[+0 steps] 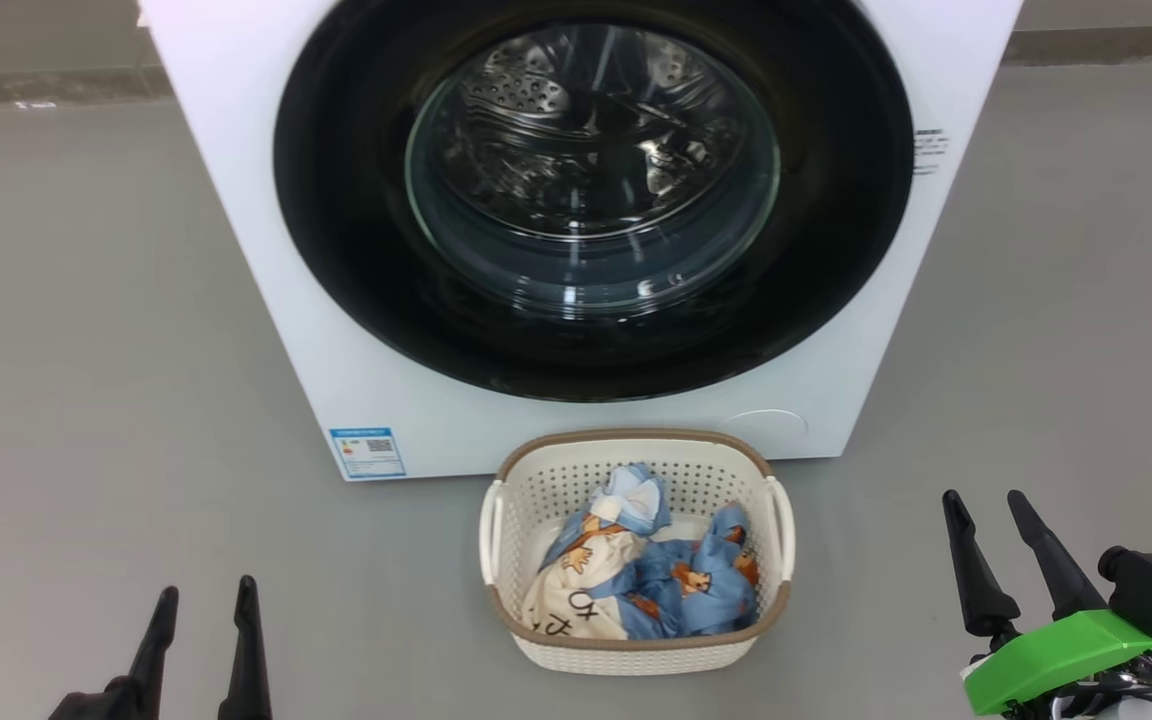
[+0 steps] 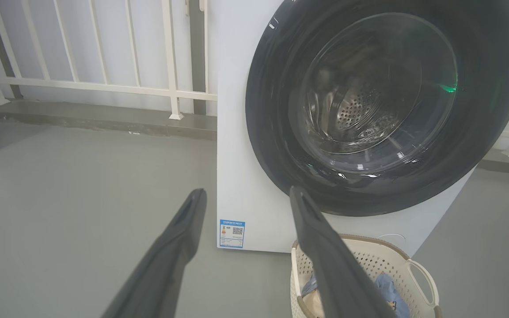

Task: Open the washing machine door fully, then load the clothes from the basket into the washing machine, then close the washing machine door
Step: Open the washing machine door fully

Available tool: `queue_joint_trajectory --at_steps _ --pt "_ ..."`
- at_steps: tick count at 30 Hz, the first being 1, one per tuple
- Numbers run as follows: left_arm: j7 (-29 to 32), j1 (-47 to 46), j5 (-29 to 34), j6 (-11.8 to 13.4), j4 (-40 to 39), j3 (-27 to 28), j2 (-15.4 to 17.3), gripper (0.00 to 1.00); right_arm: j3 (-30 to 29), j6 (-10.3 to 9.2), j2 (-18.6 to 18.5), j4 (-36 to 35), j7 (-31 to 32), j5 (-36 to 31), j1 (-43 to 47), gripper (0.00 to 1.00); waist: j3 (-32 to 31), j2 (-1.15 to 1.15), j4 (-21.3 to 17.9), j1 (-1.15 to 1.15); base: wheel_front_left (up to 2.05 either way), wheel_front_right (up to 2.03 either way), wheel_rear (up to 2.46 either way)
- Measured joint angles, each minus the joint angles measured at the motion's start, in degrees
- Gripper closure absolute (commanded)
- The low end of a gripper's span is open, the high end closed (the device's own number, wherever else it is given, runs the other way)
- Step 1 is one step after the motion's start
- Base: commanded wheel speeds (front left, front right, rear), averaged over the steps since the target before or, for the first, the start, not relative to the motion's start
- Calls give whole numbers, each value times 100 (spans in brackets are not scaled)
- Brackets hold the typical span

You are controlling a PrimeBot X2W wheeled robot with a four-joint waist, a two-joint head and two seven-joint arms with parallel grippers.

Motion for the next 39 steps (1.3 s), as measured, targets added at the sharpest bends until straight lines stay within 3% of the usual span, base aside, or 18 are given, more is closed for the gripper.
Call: queue_joint_trajectory --at_steps 24,39 --pt "0 -91 -75 -30 98 49 -152 0 -110 0 -3 -15 0 0 -1 0 63 0 -105 0 115 115 -230" --pt "0 -91 -74 -45 145 -71 -149 0 -105 0 -5 -13 0 1 -5 0 34 0 -41 0 27 27 -54"
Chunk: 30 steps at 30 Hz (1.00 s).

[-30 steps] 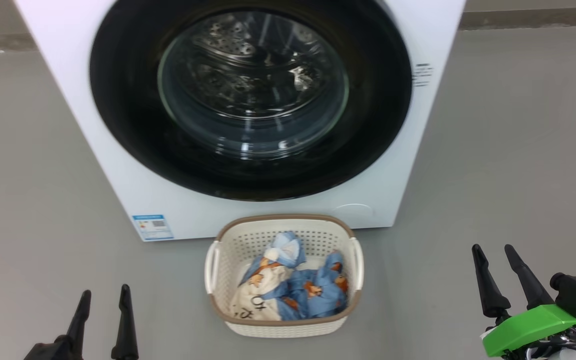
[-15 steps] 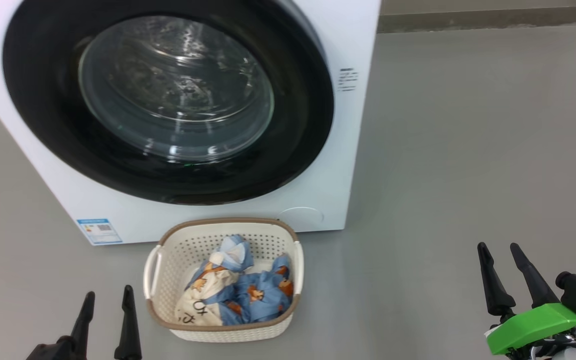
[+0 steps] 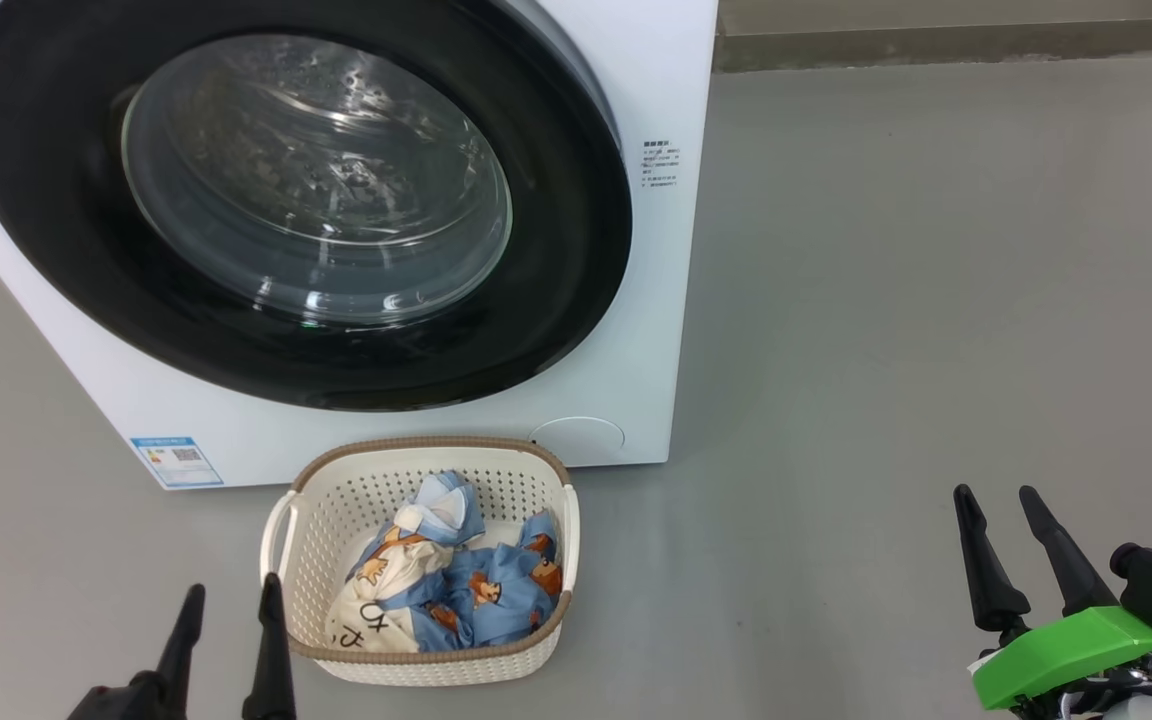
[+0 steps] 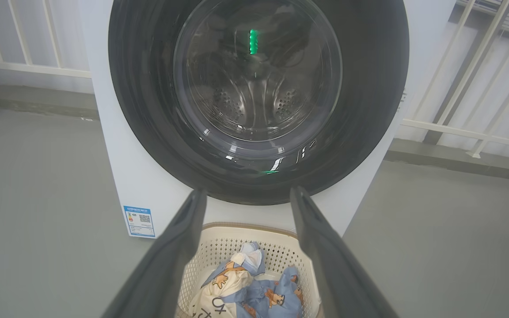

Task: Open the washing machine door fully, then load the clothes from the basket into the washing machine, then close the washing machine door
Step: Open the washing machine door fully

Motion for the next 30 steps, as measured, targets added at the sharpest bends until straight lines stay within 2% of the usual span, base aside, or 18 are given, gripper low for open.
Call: queue_joint_trajectory --at_steps 4,5,6,7,8,9,10,15,19,23,30 --pt "0 1 -10 0 -11 -116 -1 0 15 0 -4 0 0 1 -24 0 -1 0 37 0 0 0 0" --pt "0 2 -11 -1 -14 -145 -1 0 36 0 -8 0 0 4 -46 15 -1 0 49 0 0 0 0" --pt "0 2 -11 -1 -19 -178 -2 0 74 0 -12 2 0 22 -87 55 -2 0 64 0 0 0 0" --pt "0 3 -19 -3 -25 -211 -2 0 112 0 -13 1 0 51 -140 74 -2 0 78 0 0 0 0" --pt "0 4 -32 -4 -35 -243 -2 0 143 0 -14 3 0 73 -197 74 0 0 91 0 0 0 0" --pt "0 4 -53 -4 -45 -272 -3 0 162 0 -15 3 0 110 -259 96 3 0 106 0 0 0 0" --pt "0 4 -54 -4 -51 -296 -4 0 169 0 -15 3 0 148 -322 100 7 0 121 0 0 0 0" --pt "0 5 -129 -4 -110 -341 -8 0 154 0 14 -37 0 650 -700 100 66 0 176 0 0 0 0" --pt "-1 3 -193 -4 -152 -391 -14 0 -57 0 115 -191 -2 1423 -1189 100 176 0 204 0 0 0 0" --pt "0 -35 -213 -4 -167 -503 -29 0 -112 0 62 -290 -25 2365 -1722 100 316 0 261 0 0 0 0" --pt "-14 -432 -406 -3 -236 -721 -30 0 456 0 -573 -397 24 4168 -2599 100 625 0 440 0 0 0 0"
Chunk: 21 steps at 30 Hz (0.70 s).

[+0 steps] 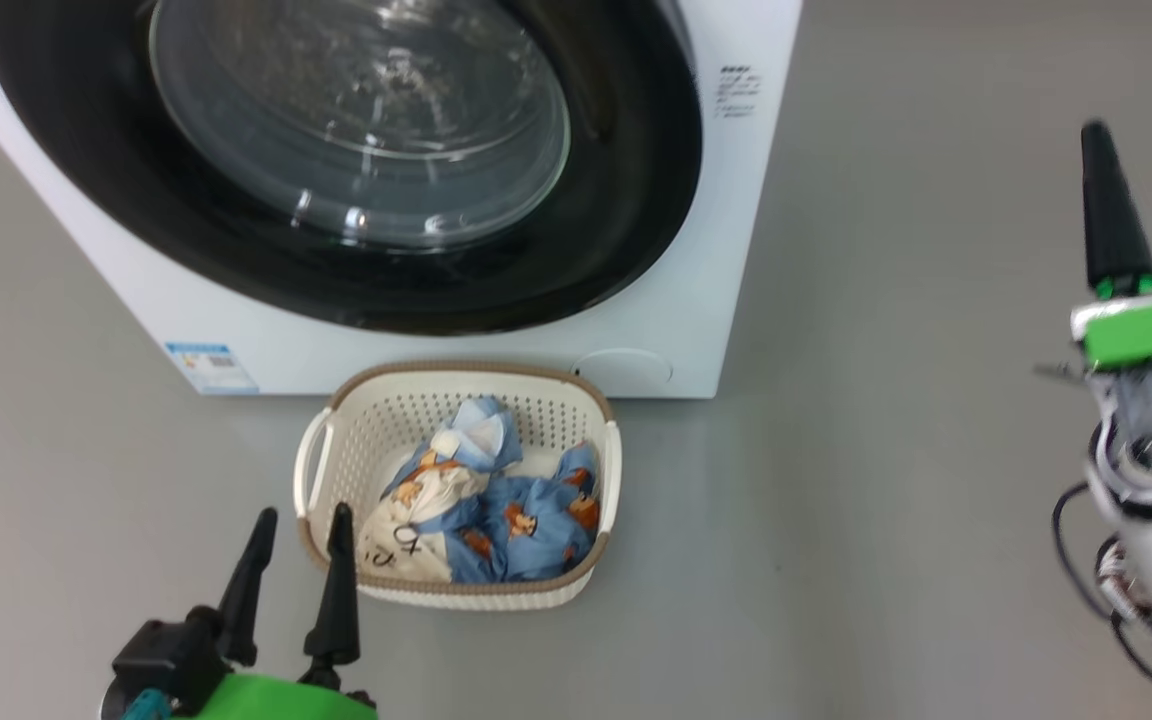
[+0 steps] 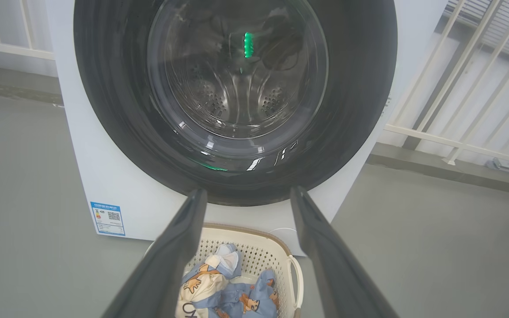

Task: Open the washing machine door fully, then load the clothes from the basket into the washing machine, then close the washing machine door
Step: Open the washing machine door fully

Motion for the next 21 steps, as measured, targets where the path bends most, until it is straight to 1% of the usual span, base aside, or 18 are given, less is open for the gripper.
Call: queue_joint_trajectory --at_steps 2,3,5,11,14,15,17,21 --pt "-1 -81 -83 7 -9 -89 -1 0 151 0 -201 -92 203 547 -240 100 108 0 64 0 0 0 0" --pt "-1 -126 -142 10 -15 -132 -2 0 234 0 -320 -119 269 689 -378 100 165 0 95 0 0 0 0" --pt "-1 -232 -229 57 -30 -199 -2 0 379 0 -565 -166 432 901 -645 100 288 0 162 0 0 0 0" --pt "-1 -497 -376 120 -73 -423 -5 0 780 0 -1038 -213 1201 1456 -1250 100 653 0 375 0 0 0 0" --pt "-1 -616 -465 152 -96 -515 -12 0 827 0 -1173 -165 1575 1706 -1507 100 832 0 486 0 0 0 0" --pt "-1 -616 -465 152 -96 -515 -12 0 827 0 -1173 -165 1575 1706 -1507 100 832 0 486 0 0 0 0" --pt "-1 -672 -526 157 -118 -550 -18 0 872 0 -1262 -112 1891 1808 -1666 100 949 0 559 0 0 0 0" --pt "-1 -777 -593 209 -201 -642 -20 0 935 0 -1312 -34 2507 2054 -1967 100 1180 0 687 0 0 0 0"
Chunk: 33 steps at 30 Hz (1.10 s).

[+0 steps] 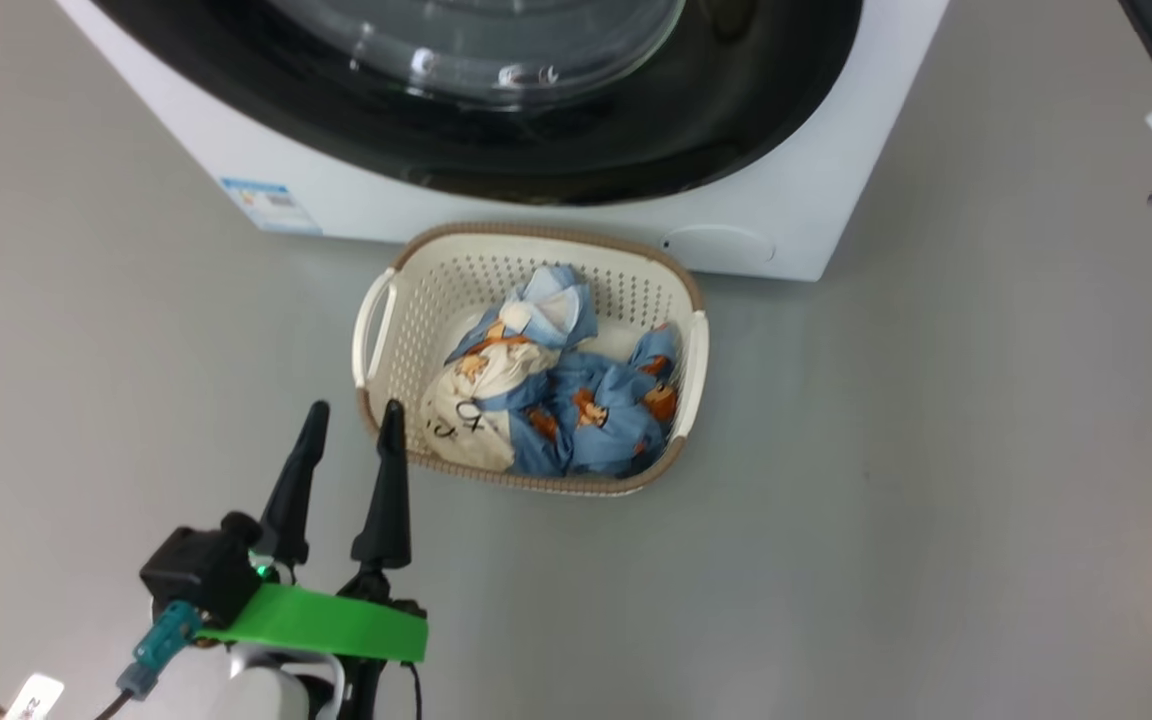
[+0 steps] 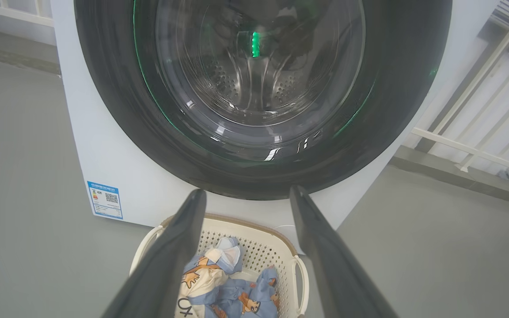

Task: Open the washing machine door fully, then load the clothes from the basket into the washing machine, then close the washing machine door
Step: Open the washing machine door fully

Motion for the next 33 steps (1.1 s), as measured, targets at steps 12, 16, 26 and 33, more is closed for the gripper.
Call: queue_joint_trajectory --at_steps 12,16,26,33 --pt "0 -441 -210 127 -297 -471 -24 0 -369 0 -46 412 1538 478 -862 100 763 0 342 0 0 0 0" --pt "0 -566 -332 148 -313 -617 -31 0 -441 0 -20 538 1862 488 -1145 100 981 0 440 0 0 0 0" --pt "0 -822 -482 227 -470 -853 -38 0 -434 0 152 740 2229 263 -1814 100 1461 0 674 0 0 0 0" --pt "0 -888 -586 254 -502 -934 -44 0 -428 0 210 758 2282 68 -2056 100 1670 0 785 0 0 0 0"
